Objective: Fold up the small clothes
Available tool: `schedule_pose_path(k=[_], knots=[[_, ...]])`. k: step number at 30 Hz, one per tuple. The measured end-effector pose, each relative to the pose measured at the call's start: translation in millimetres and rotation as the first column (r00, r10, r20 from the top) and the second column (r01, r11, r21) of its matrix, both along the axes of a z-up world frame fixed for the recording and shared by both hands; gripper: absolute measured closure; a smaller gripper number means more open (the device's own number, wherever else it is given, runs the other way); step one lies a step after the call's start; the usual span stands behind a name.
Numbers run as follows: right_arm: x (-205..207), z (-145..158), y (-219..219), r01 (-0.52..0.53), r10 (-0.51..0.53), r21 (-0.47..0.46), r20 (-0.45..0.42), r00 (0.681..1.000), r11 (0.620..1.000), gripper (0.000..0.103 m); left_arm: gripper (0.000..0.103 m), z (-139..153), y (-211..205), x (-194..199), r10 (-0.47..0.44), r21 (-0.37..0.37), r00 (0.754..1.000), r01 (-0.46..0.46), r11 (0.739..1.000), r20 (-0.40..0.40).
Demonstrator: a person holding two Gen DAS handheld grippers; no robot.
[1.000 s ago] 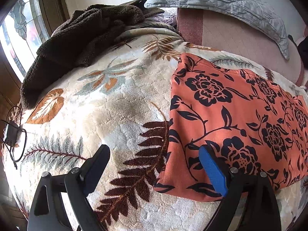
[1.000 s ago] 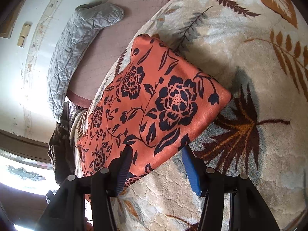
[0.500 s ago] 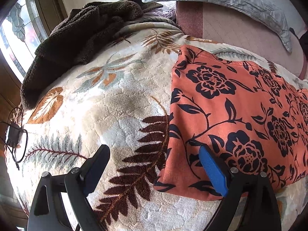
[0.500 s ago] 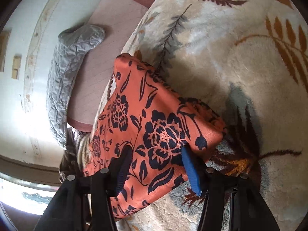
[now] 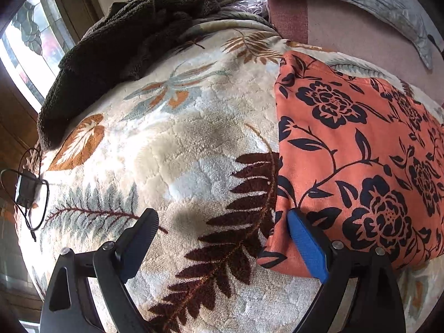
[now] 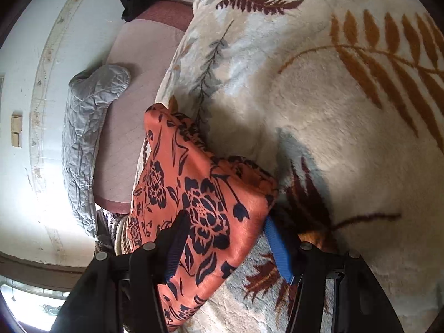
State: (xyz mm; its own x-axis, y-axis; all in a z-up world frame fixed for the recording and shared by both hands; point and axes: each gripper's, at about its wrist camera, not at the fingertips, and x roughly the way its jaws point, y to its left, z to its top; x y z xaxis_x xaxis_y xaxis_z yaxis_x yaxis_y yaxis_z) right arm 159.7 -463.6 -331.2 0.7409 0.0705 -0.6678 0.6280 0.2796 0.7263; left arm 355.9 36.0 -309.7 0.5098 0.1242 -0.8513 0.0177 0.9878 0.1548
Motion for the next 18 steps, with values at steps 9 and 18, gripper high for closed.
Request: schedule_pose_path(k=[9, 18], knots=[[30, -6, -6, -0.048, 0.049, -0.096, 0.012, 0.999, 0.994, 0.063, 0.009, 2, 4, 4, -0.012, -0.044, 1.0, 0.011, 0.999, -0.019], [38, 23, 21, -0.106, 0.107, -0.253, -0.008, 0.994, 0.962, 0.083, 0.009, 2, 6, 6, -0.02, -0.055, 1.0, 0.018, 0.998, -0.024]])
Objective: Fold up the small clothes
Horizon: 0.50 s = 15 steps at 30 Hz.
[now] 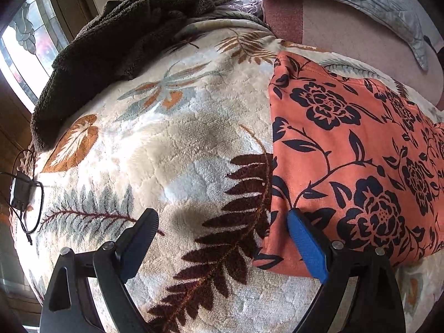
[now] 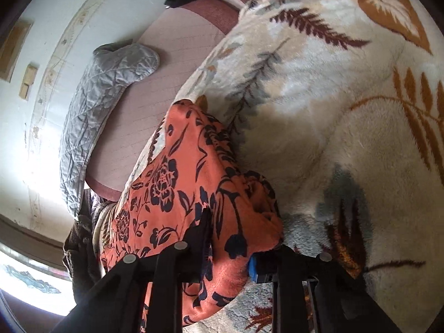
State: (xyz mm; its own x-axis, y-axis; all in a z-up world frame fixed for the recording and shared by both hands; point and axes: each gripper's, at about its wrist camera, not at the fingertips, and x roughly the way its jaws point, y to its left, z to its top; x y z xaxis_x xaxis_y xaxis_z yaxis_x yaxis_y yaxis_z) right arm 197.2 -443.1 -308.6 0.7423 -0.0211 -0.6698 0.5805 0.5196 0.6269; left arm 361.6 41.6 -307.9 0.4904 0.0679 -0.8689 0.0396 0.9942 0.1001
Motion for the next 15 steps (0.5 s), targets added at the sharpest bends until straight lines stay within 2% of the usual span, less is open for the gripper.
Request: schedule_pose_path(k=[4, 7, 13, 15], knots=[[4, 31, 34, -0.072, 0.078, -0.159, 0.028, 0.997, 0.985, 0.087, 0.009, 1, 3, -3, -0.002, -0.006, 1.0, 0.002, 1.0, 0.001], [10, 53, 67, -0.138, 0.147, -0.301, 0.01, 0.989, 0.944, 0.089, 0.009, 2, 6, -4, 0.001, -0.017, 1.0, -0.001, 1.0, -0.001], [30, 86, 135, -0.258, 0.278, -0.449, -0.024, 0.96, 0.855, 0.09, 0.009, 7, 14, -4, 0.007, -0.05, 1.0, -0.007, 0.999, -0.005], [39, 92, 156, -0.303, 0.324, -0.466, -0.035, 0.945, 0.832, 0.09, 0.009, 9, 18, -4, 0.009, -0.065, 1.0, -0.01, 0.998, -0.006]])
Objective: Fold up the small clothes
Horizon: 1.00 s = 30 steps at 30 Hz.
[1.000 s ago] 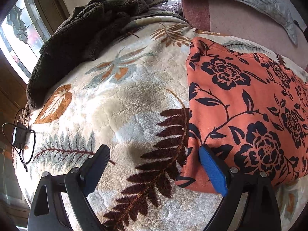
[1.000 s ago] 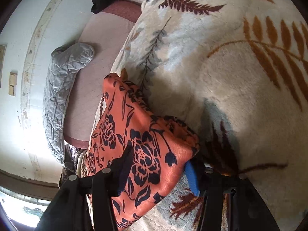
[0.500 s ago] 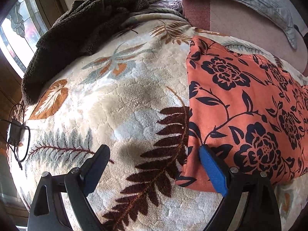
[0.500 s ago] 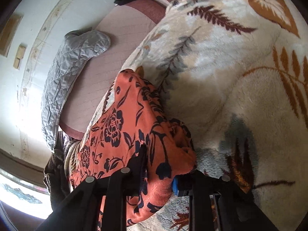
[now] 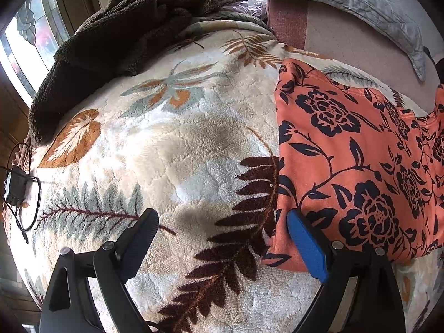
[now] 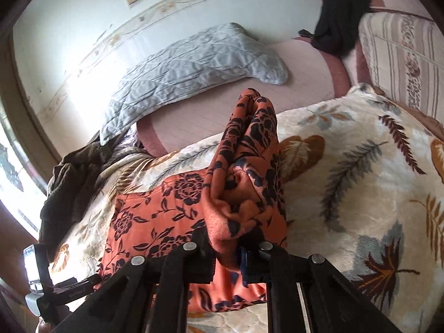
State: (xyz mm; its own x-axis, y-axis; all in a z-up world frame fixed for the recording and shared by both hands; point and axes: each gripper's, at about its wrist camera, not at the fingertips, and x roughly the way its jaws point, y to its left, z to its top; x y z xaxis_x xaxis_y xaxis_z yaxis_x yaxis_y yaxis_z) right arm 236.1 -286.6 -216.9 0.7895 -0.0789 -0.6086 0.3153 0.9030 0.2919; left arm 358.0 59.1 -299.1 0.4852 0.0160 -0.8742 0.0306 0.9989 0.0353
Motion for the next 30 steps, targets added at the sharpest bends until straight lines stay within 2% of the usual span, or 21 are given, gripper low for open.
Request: schedule_pose_path(k=[4, 9, 13, 15, 18, 19, 21, 22, 23, 25, 28, 30], knots=[[21, 6, 38, -0.09, 0.09, 0.022, -0.008, 0.996, 0.996, 0.09, 0.01, 6, 13, 2, 0.03, -0.026, 1.0, -0.03, 0.999, 0.0], [59, -1, 94, -0.191, 0.194, 0.15, -0.004, 0.981, 0.97, 0.09, 0.01, 11, 50, 11, 0.123, -0.074, 0.992, -0.124, 0.99, -0.02], [78, -34, 146, -0.276, 0.287, 0.238, -0.015, 0.958, 0.931, 0.09, 0.01, 15, 91, 15, 0.238, -0.141, 0.97, -0.241, 0.96, -0.041], [83, -55, 173, -0.319, 0.341, 0.247, -0.053, 0.938, 0.915, 0.09, 0.01, 15, 106, 16, 0.279, -0.163, 0.959, -0.283, 0.945, -0.048], [82, -87, 196, -0.348, 0.38, 0.22, -0.129, 0.916, 0.911, 0.086, 0.01, 15, 114, 15, 0.291, -0.183, 0.955, -0.296, 0.937, -0.053], [80, -92, 196, -0.344, 0.378, 0.23, -0.125, 0.917, 0.91, 0.085, 0.01, 16, 112, 15, 0.281, -0.187, 0.958, -0.286, 0.94, -0.051], [77, -91, 192, -0.364, 0.393, 0.231, -0.089, 0.915, 0.902, 0.078, 0.01, 19, 104, 14, 0.245, -0.192, 0.969, -0.247, 0.95, -0.034], [75, -88, 191, -0.386, 0.415, 0.236, -0.088, 0.905, 0.892, 0.069, 0.01, 21, 99, 13, 0.222, -0.193, 0.975, -0.222, 0.956, -0.023], [75, -86, 189, -0.414, 0.448, 0.251, -0.092, 0.889, 0.875, 0.051, 0.01, 24, 93, 14, 0.199, -0.195, 0.98, -0.197, 0.961, -0.011], [69, -79, 186, -0.472, 0.512, 0.289, -0.078, 0.855, 0.833, 0.03, 0.01, 28, 82, 13, 0.156, -0.203, 0.988, -0.15, 0.967, 0.013], [52, -66, 180, -0.49, 0.517, 0.217, -0.09, 0.851, 0.844, 0.03, 0.01, 34, 68, 10, 0.077, -0.256, 0.997, -0.067, 0.964, 0.032], [41, -57, 166, -0.489, 0.513, 0.209, -0.075, 0.855, 0.847, 0.03, 0.01, 36, 58, 7, 0.028, -0.291, 0.999, -0.015, 0.957, 0.038]])
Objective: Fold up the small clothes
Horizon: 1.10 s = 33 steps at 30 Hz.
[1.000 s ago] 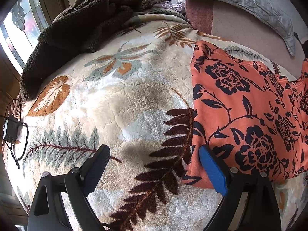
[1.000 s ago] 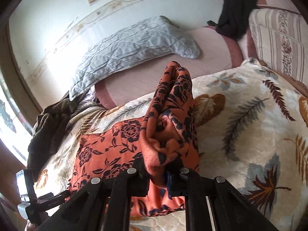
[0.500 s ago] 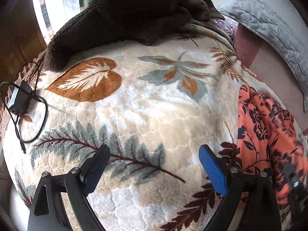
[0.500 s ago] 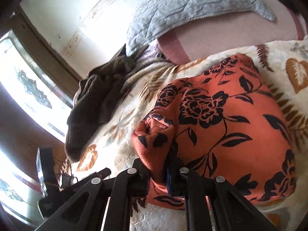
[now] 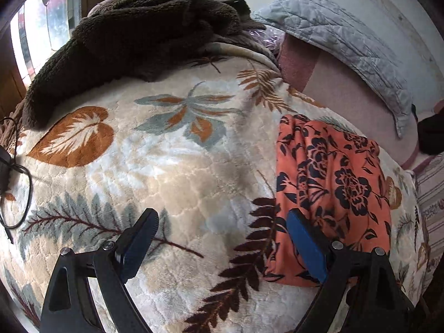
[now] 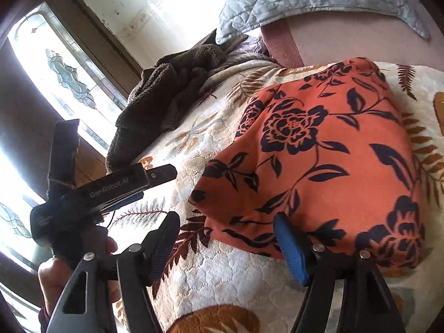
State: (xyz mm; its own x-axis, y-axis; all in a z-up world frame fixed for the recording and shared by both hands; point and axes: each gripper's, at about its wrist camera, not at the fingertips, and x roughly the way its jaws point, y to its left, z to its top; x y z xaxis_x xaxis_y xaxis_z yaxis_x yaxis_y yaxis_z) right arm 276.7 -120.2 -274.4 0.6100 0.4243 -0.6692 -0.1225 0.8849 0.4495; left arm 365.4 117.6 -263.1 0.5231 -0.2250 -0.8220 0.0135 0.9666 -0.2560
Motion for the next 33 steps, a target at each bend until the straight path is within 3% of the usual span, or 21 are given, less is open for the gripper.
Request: schedule_pose_path(k=[3, 5, 6, 8, 9, 10, 12, 13, 17, 21, 22, 26, 28, 33], knots=[[-14, 16, -27, 0.077, -0.075, -0.031, 0.055, 0.996, 0.997, 0.038, 0.01, 4, -14, -5, -0.063, -0.026, 0.998, 0.063, 0.998, 0.022], [-18, 24, -49, 0.139, -0.135, -0.047, 0.075, 0.988, 0.989, 0.054, 0.01, 4, -22, -7, -0.101, -0.046, 0.994, 0.103, 0.994, 0.033], [-16, 27, -59, 0.182, -0.177, -0.064, 0.078, 0.981, 0.981, 0.057, 0.011, 5, -26, -8, -0.117, -0.064, 0.992, 0.119, 0.991, 0.039], [-13, 28, -81, 0.261, -0.256, -0.089, 0.06, 0.965, 0.961, 0.065, 0.037, 2, -33, -8, -0.147, -0.103, 0.989, 0.15, 0.983, 0.036], [-9, 25, -90, 0.291, -0.289, -0.094, 0.037, 0.957, 0.952, 0.065, 0.059, -1, -37, -7, -0.165, -0.121, 0.986, 0.167, 0.979, 0.02], [-4, 19, -98, 0.304, -0.305, -0.091, 0.002, 0.952, 0.948, 0.065, 0.07, -5, -41, -5, -0.178, -0.135, 0.984, 0.177, 0.975, 0.003], [12, -7, -103, 0.284, -0.298, -0.119, -0.12, 0.947, 0.951, 0.065, 0.079, -12, -48, -6, -0.187, -0.125, 0.982, 0.183, 0.975, -0.017], [15, -16, -101, 0.272, -0.292, -0.143, -0.144, 0.946, 0.952, 0.064, 0.079, -14, -51, -5, -0.188, -0.116, 0.982, 0.184, 0.976, -0.024], [15, -19, -89, 0.24, -0.267, -0.219, -0.106, 0.958, 0.946, 0.065, 0.075, -16, -55, -4, -0.189, -0.083, 0.982, 0.186, 0.979, -0.027], [12, -22, -95, 0.205, -0.232, -0.195, -0.123, 0.965, 0.959, 0.064, 0.082, -15, -57, -6, -0.22, -0.115, 0.976, 0.218, 0.969, -0.004], [10, -25, -97, 0.202, -0.226, -0.173, -0.132, 0.965, 0.964, 0.064, 0.089, -13, -59, -9, -0.234, -0.107, 0.972, 0.234, 0.966, 0.009], [6, -29, -102, 0.182, -0.201, -0.135, -0.142, 0.969, 0.974, 0.064, 0.095, -4, -75, -24, -0.31, -0.047, 0.949, 0.312, 0.949, 0.06], [3, -31, -103, 0.184, -0.202, -0.131, -0.137, 0.97, 0.974, 0.065, 0.096, -5, -81, -27, -0.336, -0.037, 0.941, 0.338, 0.941, 0.05], [10, -23, -101, 0.139, -0.168, -0.171, -0.164, 0.972, 0.975, 0.066, 0.097, -13, -70, -36, -0.314, -0.007, 0.949, 0.314, 0.949, 0.008]])
